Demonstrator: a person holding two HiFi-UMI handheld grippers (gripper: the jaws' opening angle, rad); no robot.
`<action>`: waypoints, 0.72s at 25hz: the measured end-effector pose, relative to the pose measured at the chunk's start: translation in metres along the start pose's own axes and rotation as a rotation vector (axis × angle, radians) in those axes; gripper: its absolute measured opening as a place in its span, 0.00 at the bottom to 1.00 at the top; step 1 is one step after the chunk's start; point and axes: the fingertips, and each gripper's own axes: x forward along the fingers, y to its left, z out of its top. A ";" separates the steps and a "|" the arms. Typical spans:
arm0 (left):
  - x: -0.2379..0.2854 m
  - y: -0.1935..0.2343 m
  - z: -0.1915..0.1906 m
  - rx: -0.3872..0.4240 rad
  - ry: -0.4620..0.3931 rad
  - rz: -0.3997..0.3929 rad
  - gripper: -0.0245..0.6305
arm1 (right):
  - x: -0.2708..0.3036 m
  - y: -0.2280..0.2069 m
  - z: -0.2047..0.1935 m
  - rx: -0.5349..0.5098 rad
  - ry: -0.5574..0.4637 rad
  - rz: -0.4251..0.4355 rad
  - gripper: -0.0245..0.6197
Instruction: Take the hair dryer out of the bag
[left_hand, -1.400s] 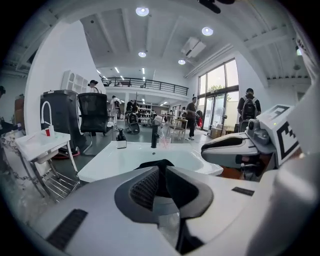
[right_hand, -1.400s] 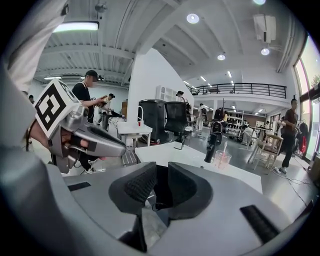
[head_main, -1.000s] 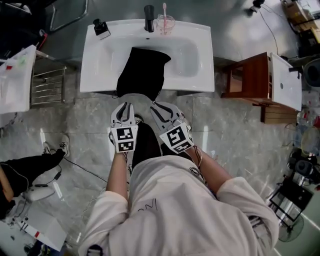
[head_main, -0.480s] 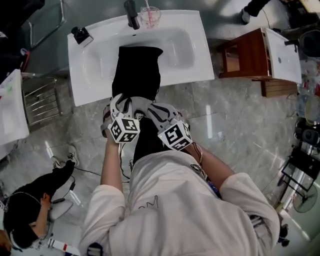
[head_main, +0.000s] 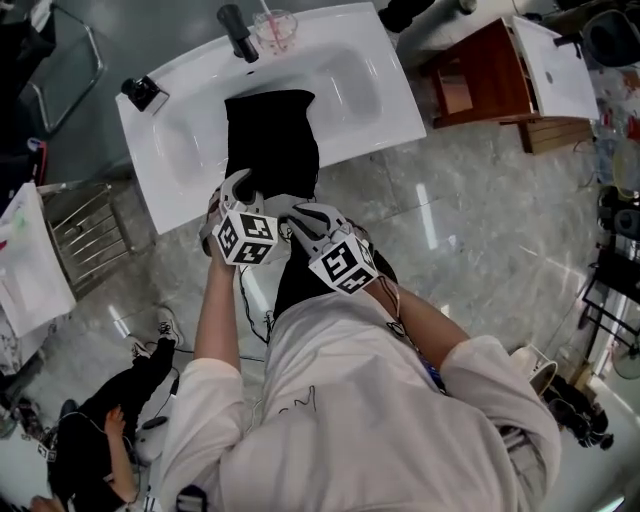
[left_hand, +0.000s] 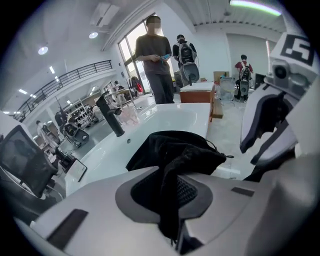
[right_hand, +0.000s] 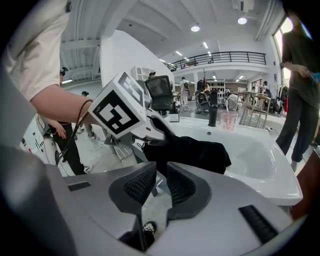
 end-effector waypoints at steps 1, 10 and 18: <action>0.002 0.000 0.004 -0.011 -0.006 -0.021 0.11 | 0.002 -0.001 0.000 0.009 0.001 -0.007 0.12; 0.016 0.014 0.035 -0.101 -0.041 -0.134 0.09 | 0.015 -0.017 0.015 0.050 -0.020 -0.029 0.12; 0.045 0.038 0.072 -0.158 -0.012 -0.217 0.09 | 0.033 -0.032 0.035 0.053 -0.048 0.041 0.12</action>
